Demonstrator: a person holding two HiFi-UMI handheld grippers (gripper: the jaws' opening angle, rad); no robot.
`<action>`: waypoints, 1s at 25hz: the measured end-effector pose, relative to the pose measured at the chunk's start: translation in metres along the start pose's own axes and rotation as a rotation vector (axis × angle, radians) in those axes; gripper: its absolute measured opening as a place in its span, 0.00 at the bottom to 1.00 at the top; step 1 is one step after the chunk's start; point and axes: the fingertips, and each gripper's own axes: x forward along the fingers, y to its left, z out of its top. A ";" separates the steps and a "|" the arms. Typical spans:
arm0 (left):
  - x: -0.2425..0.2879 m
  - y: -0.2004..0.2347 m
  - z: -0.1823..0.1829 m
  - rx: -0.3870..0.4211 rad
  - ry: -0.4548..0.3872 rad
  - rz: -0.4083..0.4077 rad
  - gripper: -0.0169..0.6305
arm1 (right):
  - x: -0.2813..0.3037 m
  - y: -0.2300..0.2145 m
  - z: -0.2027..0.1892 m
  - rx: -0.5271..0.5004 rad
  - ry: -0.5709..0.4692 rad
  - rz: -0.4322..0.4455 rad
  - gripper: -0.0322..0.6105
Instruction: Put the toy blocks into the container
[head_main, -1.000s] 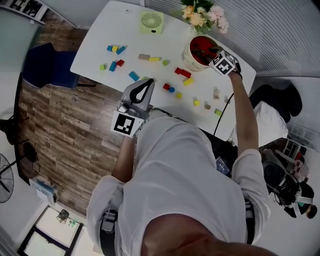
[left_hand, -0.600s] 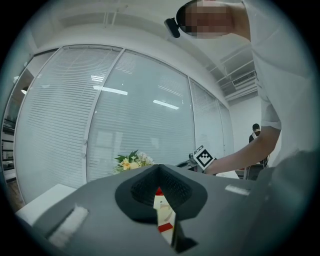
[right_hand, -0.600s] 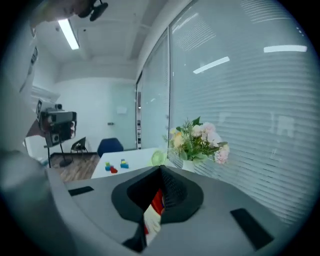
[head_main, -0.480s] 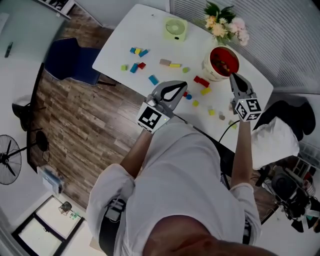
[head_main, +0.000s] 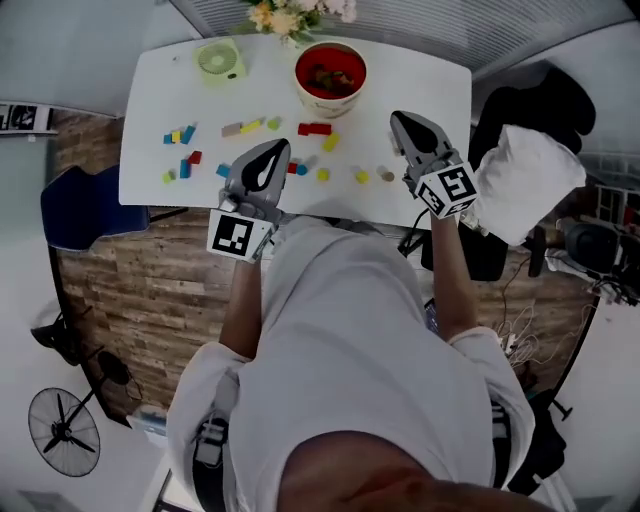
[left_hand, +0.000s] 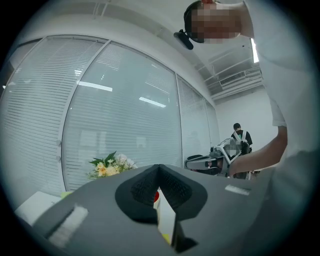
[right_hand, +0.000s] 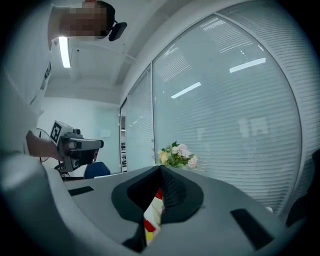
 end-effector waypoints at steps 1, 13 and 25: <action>0.004 -0.004 0.001 0.003 0.000 -0.009 0.02 | -0.009 -0.005 -0.004 0.003 0.004 -0.022 0.05; 0.023 -0.047 -0.004 0.049 0.059 -0.068 0.02 | -0.081 -0.061 -0.094 0.042 0.159 -0.180 0.05; 0.012 -0.051 -0.010 0.044 0.093 0.009 0.02 | -0.063 -0.074 -0.178 -0.015 0.463 -0.103 0.27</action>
